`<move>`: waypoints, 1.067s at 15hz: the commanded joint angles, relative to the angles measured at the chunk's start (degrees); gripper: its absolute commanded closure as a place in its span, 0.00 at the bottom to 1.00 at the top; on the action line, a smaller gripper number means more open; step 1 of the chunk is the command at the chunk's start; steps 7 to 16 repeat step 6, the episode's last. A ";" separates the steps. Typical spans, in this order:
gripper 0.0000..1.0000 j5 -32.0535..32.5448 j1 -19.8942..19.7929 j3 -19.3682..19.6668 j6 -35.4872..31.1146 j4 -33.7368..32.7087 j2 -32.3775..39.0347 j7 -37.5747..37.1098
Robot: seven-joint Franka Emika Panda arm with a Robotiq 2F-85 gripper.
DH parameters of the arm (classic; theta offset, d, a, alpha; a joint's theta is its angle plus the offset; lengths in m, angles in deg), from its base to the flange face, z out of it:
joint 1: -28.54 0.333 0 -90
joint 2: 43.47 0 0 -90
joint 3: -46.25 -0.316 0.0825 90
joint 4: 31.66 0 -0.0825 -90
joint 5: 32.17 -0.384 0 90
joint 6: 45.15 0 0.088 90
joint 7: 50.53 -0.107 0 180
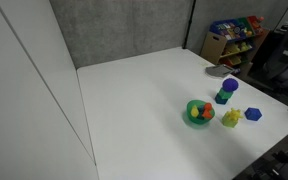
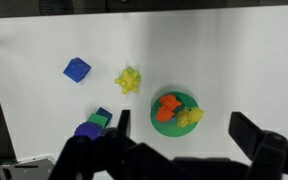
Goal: Put the orange toy in the green bowl
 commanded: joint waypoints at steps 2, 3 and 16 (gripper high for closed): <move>0.00 0.66 -0.20 -0.26 4.20 -0.31 -4.21 -1.08; 0.00 0.07 0.16 0.15 2.65 -0.15 -3.04 -0.05; 0.00 0.07 0.16 0.15 2.80 -0.02 -3.30 -0.05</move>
